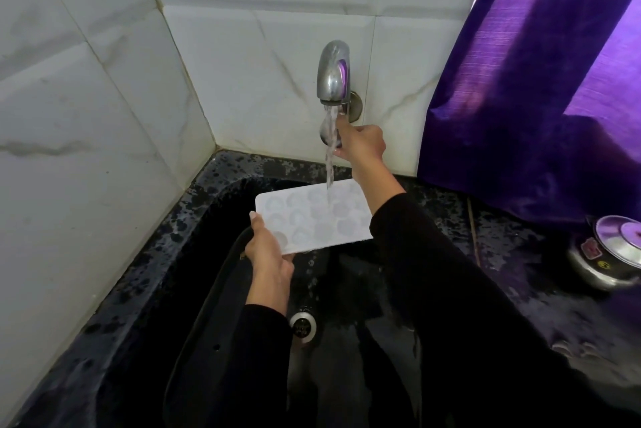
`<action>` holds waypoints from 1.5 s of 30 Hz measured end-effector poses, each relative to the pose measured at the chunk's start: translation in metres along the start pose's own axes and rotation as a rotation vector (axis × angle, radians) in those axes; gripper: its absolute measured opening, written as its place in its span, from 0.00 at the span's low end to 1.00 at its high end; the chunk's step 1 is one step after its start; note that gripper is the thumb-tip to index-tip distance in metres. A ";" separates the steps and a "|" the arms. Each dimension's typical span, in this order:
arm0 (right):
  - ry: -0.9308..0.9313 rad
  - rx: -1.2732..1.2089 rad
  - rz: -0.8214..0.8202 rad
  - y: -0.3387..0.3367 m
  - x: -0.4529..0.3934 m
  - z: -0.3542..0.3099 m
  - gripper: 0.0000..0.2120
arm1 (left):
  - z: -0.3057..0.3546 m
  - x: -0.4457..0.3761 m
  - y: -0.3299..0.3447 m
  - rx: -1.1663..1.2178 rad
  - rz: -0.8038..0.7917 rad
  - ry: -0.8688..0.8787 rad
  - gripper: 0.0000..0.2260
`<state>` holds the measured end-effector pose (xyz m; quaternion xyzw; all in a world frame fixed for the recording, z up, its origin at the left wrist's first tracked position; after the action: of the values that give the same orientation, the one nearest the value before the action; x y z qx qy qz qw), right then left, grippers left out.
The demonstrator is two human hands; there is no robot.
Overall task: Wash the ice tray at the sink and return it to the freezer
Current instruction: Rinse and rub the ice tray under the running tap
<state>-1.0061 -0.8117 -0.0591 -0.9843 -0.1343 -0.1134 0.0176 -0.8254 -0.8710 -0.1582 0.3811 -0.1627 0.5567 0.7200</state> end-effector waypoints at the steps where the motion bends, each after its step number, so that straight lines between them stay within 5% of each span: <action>1: 0.027 -0.048 0.007 0.000 -0.001 0.001 0.19 | 0.000 -0.001 -0.002 -0.003 0.002 -0.003 0.18; 10: 0.263 -0.563 -0.160 0.002 0.000 0.014 0.23 | 0.004 -0.001 -0.015 -0.001 0.024 -0.008 0.16; 15: 0.317 -0.653 -0.231 0.003 0.002 0.018 0.21 | 0.006 0.001 -0.023 -0.007 0.017 -0.018 0.17; 20: 0.255 -0.469 -0.199 -0.007 0.016 0.012 0.21 | 0.007 0.008 -0.036 0.003 0.022 -0.003 0.18; 24: -0.016 0.051 0.032 -0.042 0.045 0.012 0.11 | 0.005 0.021 -0.052 0.017 0.023 -0.013 0.18; 27: -0.168 0.436 0.071 -0.076 0.081 0.020 0.18 | 0.003 0.033 -0.066 0.018 0.023 -0.015 0.20; 29: -0.071 0.553 0.041 -0.098 0.099 0.040 0.27 | 0.001 0.043 -0.074 0.023 0.024 -0.018 0.21; 34: 0.302 0.181 -0.179 -0.114 0.145 0.090 0.27 | -0.011 0.068 -0.091 0.021 -0.002 -0.044 0.22; 45: 0.186 0.088 0.040 -0.145 0.180 0.111 0.21 | -0.032 0.127 -0.111 0.120 -0.149 -0.077 0.17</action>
<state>-0.8523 -0.6176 -0.1259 -0.9702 -0.1171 -0.1980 0.0755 -0.6869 -0.7713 -0.1366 0.4556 -0.1280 0.4953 0.7285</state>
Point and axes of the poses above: each hand's wrist, its own x-axis away from the middle knuckle, its own y-axis out of the palm, z = x × y, the point moved 4 cm from there along -x, towards the middle knuckle, and after that the axes turned 2 degrees about -y, right-handed, at the moved point
